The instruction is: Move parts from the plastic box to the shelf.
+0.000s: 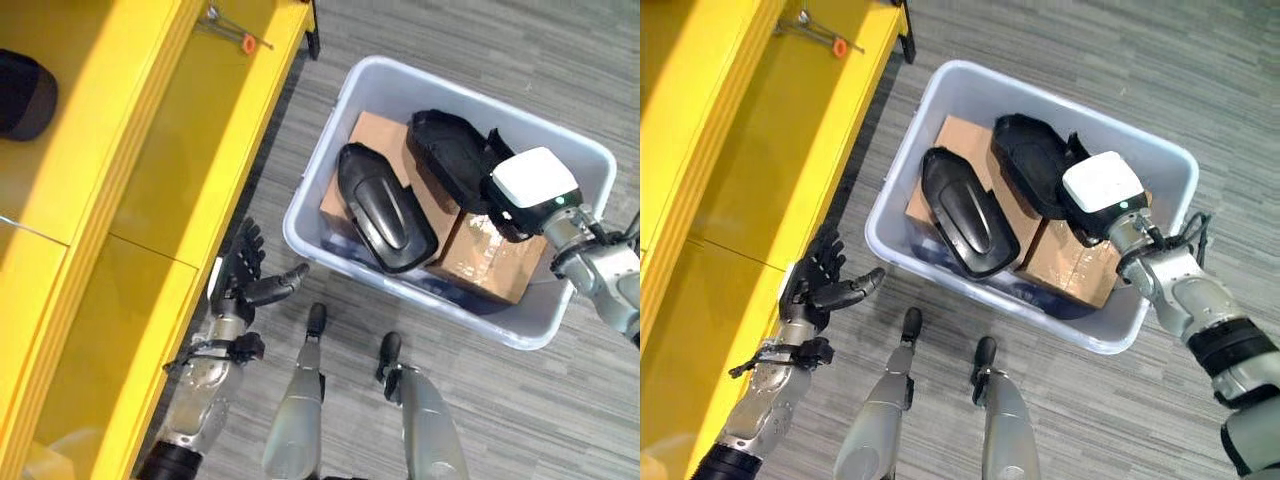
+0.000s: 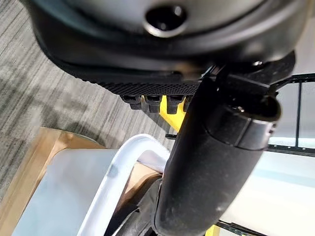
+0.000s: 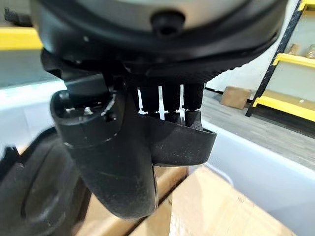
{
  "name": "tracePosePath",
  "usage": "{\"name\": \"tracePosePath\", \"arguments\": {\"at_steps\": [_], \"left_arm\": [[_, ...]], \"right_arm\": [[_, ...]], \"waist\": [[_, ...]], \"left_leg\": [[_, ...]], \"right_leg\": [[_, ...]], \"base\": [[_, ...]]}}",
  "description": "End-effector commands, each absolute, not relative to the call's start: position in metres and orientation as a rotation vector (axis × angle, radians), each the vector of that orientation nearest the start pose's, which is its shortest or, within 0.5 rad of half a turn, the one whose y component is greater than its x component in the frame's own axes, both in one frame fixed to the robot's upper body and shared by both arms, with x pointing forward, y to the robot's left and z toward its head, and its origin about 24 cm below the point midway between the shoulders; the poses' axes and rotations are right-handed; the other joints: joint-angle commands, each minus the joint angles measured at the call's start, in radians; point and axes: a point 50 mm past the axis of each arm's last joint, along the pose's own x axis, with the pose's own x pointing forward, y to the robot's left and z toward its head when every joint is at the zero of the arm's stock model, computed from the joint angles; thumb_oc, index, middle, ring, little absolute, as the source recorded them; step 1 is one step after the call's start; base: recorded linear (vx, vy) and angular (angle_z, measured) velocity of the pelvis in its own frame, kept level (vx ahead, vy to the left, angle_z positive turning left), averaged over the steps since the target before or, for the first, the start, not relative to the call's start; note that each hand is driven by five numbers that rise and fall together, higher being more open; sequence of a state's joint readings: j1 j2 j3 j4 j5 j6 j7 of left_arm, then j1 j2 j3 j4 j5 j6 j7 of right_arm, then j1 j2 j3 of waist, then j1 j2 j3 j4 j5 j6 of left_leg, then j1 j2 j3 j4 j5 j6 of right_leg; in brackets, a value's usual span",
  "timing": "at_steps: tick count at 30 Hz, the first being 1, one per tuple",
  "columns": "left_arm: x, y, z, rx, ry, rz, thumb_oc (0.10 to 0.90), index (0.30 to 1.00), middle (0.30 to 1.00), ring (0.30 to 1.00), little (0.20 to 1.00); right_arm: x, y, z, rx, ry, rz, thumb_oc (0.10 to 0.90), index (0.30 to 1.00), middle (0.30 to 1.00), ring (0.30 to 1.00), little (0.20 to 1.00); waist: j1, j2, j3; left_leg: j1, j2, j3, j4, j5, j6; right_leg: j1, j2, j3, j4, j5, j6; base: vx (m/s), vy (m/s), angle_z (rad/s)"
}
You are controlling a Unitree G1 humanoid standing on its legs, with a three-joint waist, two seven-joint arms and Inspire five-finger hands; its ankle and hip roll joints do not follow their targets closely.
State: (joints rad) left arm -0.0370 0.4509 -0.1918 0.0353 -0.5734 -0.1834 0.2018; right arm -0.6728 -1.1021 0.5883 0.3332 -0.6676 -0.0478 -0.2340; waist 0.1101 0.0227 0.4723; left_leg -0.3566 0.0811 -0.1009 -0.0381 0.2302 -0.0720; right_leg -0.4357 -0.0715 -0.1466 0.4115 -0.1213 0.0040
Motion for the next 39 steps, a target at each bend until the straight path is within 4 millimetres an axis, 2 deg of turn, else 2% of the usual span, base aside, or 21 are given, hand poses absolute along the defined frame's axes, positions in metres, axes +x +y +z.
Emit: {"name": "tracePosePath", "arguments": {"at_steps": [1, 4, 5, 7, 9, 17, 18, 21, 25, 26, 27, 30, 31, 32, 33, 34, 35, 36, 37, 38, 39], "left_arm": [[0.252, 0.206, 0.072, -0.08, -0.163, -0.003, 0.9, 1.0, 1.0, 1.0, 1.0], [0.247, 0.209, 0.068, -0.069, -0.141, -0.002, 0.9, 1.0, 1.0, 1.0, 1.0], [0.239, 0.215, 0.061, -0.059, -0.107, 0.002, 0.9, 1.0, 1.0, 1.0, 1.0], [0.235, 0.217, 0.057, -0.052, -0.088, 0.007, 0.9, 1.0, 1.0, 1.0, 1.0], [0.229, 0.224, 0.052, -0.036, -0.063, 0.033, 0.9, 1.0, 1.0, 1.0, 1.0], [0.221, 0.228, 0.041, -0.033, -0.014, 0.068, 0.9, 1.0, 1.0, 1.0, 1.0], [0.221, 0.228, 0.041, -0.033, -0.015, 0.068, 0.9, 1.0, 1.0, 1.0, 1.0], [0.219, 0.227, 0.037, -0.039, 0.003, 0.075, 0.9, 1.0, 1.0, 1.0, 1.0], [0.217, 0.223, 0.033, -0.059, 0.019, 0.074, 0.9, 1.0, 1.0, 1.0, 1.0], [0.217, 0.223, 0.033, -0.059, 0.02, 0.075, 0.9, 1.0, 1.0, 1.0, 1.0], [0.216, 0.221, 0.031, -0.068, 0.026, 0.077, 0.9, 1.0, 1.0, 1.0, 1.0], [0.214, 0.22, 0.03, -0.074, 0.03, 0.077, 0.9, 1.0, 1.0, 1.0, 1.0], [0.214, 0.22, 0.031, -0.074, 0.03, 0.079, 0.9, 1.0, 1.0, 1.0, 1.0], [0.214, 0.22, 0.03, -0.079, 0.029, 0.083, 0.9, 1.0, 1.0, 1.0, 1.0], [0.214, 0.22, 0.031, -0.08, 0.028, 0.084, 0.9, 1.0, 1.0, 1.0, 1.0], [0.216, 0.218, 0.033, -0.084, 0.014, 0.076, 0.9, 1.0, 1.0, 1.0, 1.0], [0.217, 0.217, 0.033, -0.085, 0.012, 0.076, 0.9, 1.0, 1.0, 1.0, 1.0], [0.219, 0.216, 0.035, -0.086, 0.005, 0.07, 0.9, 1.0, 1.0, 1.0, 1.0], [0.223, 0.213, 0.038, -0.086, -0.011, 0.053, 0.9, 1.0, 1.0, 1.0, 1.0], [0.223, 0.213, 0.038, -0.086, -0.012, 0.053, 0.9, 1.0, 1.0, 1.0, 1.0], [0.225, 0.21, 0.039, -0.09, -0.019, 0.039, 0.9, 1.0, 1.0, 1.0, 1.0]], "right_arm": [[0.326, -0.266, 0.235, -1.872, -0.529, -0.194, 0.4, 0.3, 0.3, 0.3, 0.3], [0.32, -0.262, 0.235, -1.866, -0.563, -0.186, 0.4, 0.3, 0.3, 0.3, 0.3], [0.311, -0.254, 0.233, -1.846, -0.619, -0.162, 0.4, 0.3, 0.3, 0.3, 0.3], [0.306, -0.251, 0.231, -1.839, -0.639, -0.152, 0.4, 0.3, 0.3, 0.3, 0.3], [0.296, -0.242, 0.232, -1.835, -0.701, -0.137, 0.4, 0.3, 0.3, 0.3, 0.3], [0.287, -0.226, 0.23, -1.796, -0.781, -0.105, 0.4, 0.3, 0.3, 0.3, 0.3], [0.287, -0.226, 0.23, -1.797, -0.781, -0.105, 0.4, 0.3, 0.3, 0.3, 0.3], [0.285, -0.217, 0.231, -1.755, -0.822, -0.094, 0.4, 0.3, 0.3, 0.3, 0.3], [0.283, -0.203, 0.232, -1.681, -0.895, -0.083, 0.4, 0.3, 0.3, 0.3, 0.3], [0.283, -0.203, 0.232, -1.681, -0.895, -0.082, 0.4, 0.3, 0.3, 0.3, 0.3], [0.283, -0.196, 0.235, -1.657, -0.931, -0.078, 0.4, 0.3, 0.3, 0.3, 0.3], [0.283, -0.188, 0.24, -1.627, -0.985, -0.086, 0.4, 0.3, 0.3, 0.3, 0.3], [0.284, -0.188, 0.241, -1.627, -0.987, -0.085, 0.4, 0.3, 0.3, 0.3, 0.3], [0.284, -0.182, 0.245, -1.612, -1.02, -0.088, 0.4, 0.3, 0.3, 0.3, 0.3], [0.285, -0.182, 0.246, -1.613, -1.022, -0.088, 0.4, 0.3, 0.3, 0.3, 0.3], [0.285, -0.18, 0.25, -1.629, -1.039, -0.097, 0.4, 0.3, 0.3, 0.3, 0.3], [0.286, -0.18, 0.251, -1.631, -1.041, -0.099, 0.4, 0.3, 0.3, 0.3, 0.3], [0.286, -0.182, 0.253, -1.642, -1.045, -0.114, 0.4, 0.3, 0.3, 0.3, 0.3], [0.287, -0.183, 0.258, -1.662, -1.058, -0.139, 0.4, 0.3, 0.3, 0.3, 0.3], [0.287, -0.183, 0.258, -1.662, -1.059, -0.141, 0.4, 0.3, 0.3, 0.3, 0.3], [0.287, -0.183, 0.261, -1.651, -1.073, -0.162, 0.4, 0.3, 0.3, 0.3, 0.3]], "waist": [[-0.019, -0.073, -0.145], [-0.023, -0.077, -0.174], [-0.028, -0.083, -0.235], [-0.027, -0.086, -0.263], [-0.029, -0.085, -0.315], [-0.024, -0.09, -0.386], [-0.024, -0.09, -0.383], [-0.019, -0.09, -0.404], [-0.007, -0.083, -0.41], [-0.009, -0.083, -0.412], [0.002, -0.076, -0.411], [0.021, -0.067, -0.404], [0.017, -0.066, -0.403], [0.039, -0.061, -0.391], [0.034, -0.06, -0.39], [0.057, -0.059, -0.362], [0.053, -0.06, -0.359], [0.045, -0.064, -0.343], [0.031, -0.08, -0.33], [0.03, -0.081, -0.33], [0.024, -0.088, -0.323]], "left_leg": [[0.116, 0.069, -0.004, -0.049, -0.041, -0.07], [0.146, 0.07, 0.002, -0.049, -0.055, -0.066], [0.188, 0.074, 0.01, -0.049, -0.076, -0.06], [0.213, 0.075, 0.015, -0.049, -0.087, -0.057], [0.254, 0.078, 0.022, -0.049, -0.104, -0.051], [0.319, 0.099, 0.021, -0.049, -0.114, -0.047], [0.316, 0.098, 0.021, -0.049, -0.105, -0.046], [0.333, 0.114, 0.014, -0.049, -0.108, -0.051], [0.334, 0.141, -0.011, -0.049, -0.056, -0.064], [0.337, 0.143, -0.012, -0.049, -0.065, -0.066], [0.327, 0.156, -0.028, -0.049, -0.029, -0.077], [0.311, 0.169, -0.051, -0.049, 0.008, -0.09], [0.309, 0.17, -0.054, -0.049, 0.009, -0.091], [0.292, 0.168, -0.068, -0.049, 0.034, -0.097], [0.289, 0.167, -0.073, -0.049, 0.036, -0.097], [0.264, 0.148, -0.073, -0.028, 0.059, -0.088], [0.26, 0.143, -0.077, -0.022, 0.058, -0.086], [0.247, 0.135, -0.047, 0.025, 0.036, -0.075], [0.243, 0.132, 0.051, 0.146, -0.063, -0.028], [0.236, 0.129, 0.051, 0.152, -0.062, -0.026], [0.248, 0.127, 0.11, 0.278, -0.133, -0.015]], "right_leg": [[0.229, -0.06, -0.07, -0.396, 0.226, 0.116], [0.261, -0.059, -0.07, -0.412, 0.225, 0.118], [0.304, -0.056, -0.066, -0.439, 0.227, 0.124], [0.329, -0.054, -0.062, -0.449, 0.227, 0.127], [0.367, -0.055, -0.057, -0.449, 0.217, 0.13], [0.419, -0.039, -0.057, -0.413, 0.171, 0.122], [0.415, -0.04, -0.058, -0.411, 0.178, 0.121], [0.434, -0.024, -0.058, -0.393, 0.145, 0.113], [0.451, 0.009, -0.068, -0.382, 0.127, 0.088], [0.456, 0.011, -0.068, -0.383, 0.12, 0.089], [0.463, 0.028, -0.074, -0.391, 0.118, 0.078], [0.473, 0.045, -0.091, -0.406, 0.116, 0.069], [0.473, 0.046, -0.094, -0.407, 0.117, 0.068], [0.471, 0.047, -0.11, -0.407, 0.116, 0.065], [0.471, 0.047, -0.114, -0.406, 0.115, 0.064], [0.463, 0.033, -0.141, -0.386, 0.115, 0.058], [0.462, 0.029, -0.145, -0.382, 0.113, 0.059], [0.456, 0.015, -0.159, -0.369, 0.113, 0.058], [0.428, -0.02, -0.198, -0.34, 0.113, 0.048], [0.425, -0.022, -0.198, -0.34, 0.116, 0.048], [0.411, -0.044, -0.228, -0.319, 0.116, 0.039]], "base": [[0.05, 0.012, -0.07], [0.11, 0.028, -0.01], [0.18, 0.053, -0.07], [0.15, 0.042, -0.14], [0.13, 0.041, -0.11], [0.04, -0.012, 0.0], [-0.03, -0.049, 0.0], [0.01, -0.072, 0.01], [-0.06, -0.09, 0.02], [-0.04, -0.102, 0.11], [-0.04, -0.097, 0.15], [-0.08, -0.087, 0.19], [-0.11, -0.067, 0.23], [-0.08, -0.041, 0.19], [-0.2, -0.061, 0.16], [-0.12, -0.019, 0.14], [-0.19, -0.031, 0.25], [-0.22, -0.057, 0.63], [-0.23, -0.054, 0.81], [-0.26, -0.087, 0.97], [-0.16, -0.037, 0.72]]}}
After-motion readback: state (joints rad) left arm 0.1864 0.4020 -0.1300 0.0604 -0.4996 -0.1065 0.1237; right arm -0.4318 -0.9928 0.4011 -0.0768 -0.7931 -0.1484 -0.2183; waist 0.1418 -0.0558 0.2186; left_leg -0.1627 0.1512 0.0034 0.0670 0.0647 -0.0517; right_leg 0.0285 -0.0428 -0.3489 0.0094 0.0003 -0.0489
